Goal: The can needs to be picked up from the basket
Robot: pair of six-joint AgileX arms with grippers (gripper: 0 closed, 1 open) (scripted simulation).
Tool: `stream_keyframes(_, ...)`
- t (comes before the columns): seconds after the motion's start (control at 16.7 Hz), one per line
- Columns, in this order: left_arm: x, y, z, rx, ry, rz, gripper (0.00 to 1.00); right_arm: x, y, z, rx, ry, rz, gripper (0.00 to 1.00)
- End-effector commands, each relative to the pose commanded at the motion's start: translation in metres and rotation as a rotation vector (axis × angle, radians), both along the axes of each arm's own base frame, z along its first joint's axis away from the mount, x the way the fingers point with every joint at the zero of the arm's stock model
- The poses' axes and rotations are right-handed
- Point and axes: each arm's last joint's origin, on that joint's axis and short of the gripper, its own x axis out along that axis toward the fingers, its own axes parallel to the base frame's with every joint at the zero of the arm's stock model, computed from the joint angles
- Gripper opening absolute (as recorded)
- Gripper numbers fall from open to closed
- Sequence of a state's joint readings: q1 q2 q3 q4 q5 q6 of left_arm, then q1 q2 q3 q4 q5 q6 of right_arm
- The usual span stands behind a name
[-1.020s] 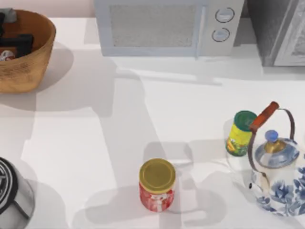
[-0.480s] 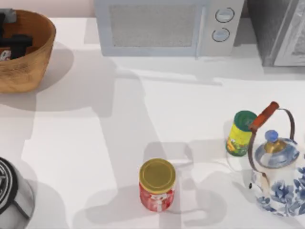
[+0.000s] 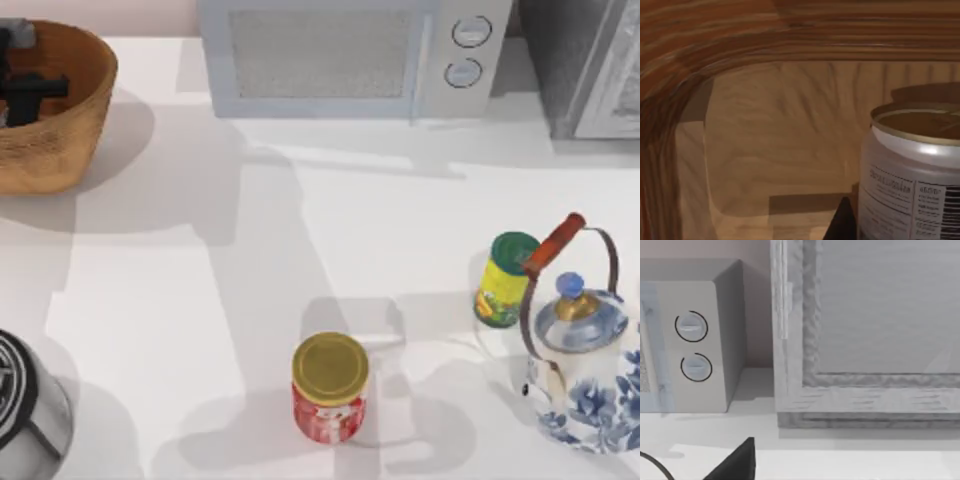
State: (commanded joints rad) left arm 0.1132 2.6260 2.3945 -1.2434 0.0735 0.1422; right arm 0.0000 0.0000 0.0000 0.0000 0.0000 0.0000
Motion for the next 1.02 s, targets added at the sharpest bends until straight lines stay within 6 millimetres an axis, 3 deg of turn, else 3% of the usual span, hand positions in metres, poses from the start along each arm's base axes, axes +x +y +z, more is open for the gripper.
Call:
stream_keyframes(0.42,0.0,0.0,0.0,0.0,0.0,0.0,0.0,0.0,0.0,0.0,0.0,0.0,0.0,1.0)
stream_keyframes(0.48,-0.007,0.0,0.02,0.006,-0.017,0.013,0.0,0.0,0.0,0.0,0.0,0.0,0.0,1.0)
stream_keyframes(0.6,-0.008,0.001,0.023,0.007,-0.025,0.017,0.0,0.0,0.0,0.0,0.0,0.0,0.0,1.0)
stream_keyframes(0.78,-0.016,0.003,0.044,0.02,-0.089,0.045,0.0,0.0,0.0,0.0,0.0,0.0,0.0,1.0)
stream_keyframes(1.02,-0.052,0.003,0.098,0.042,-0.243,0.095,0.0,0.0,0.0,0.0,0.0,0.0,0.0,1.0)
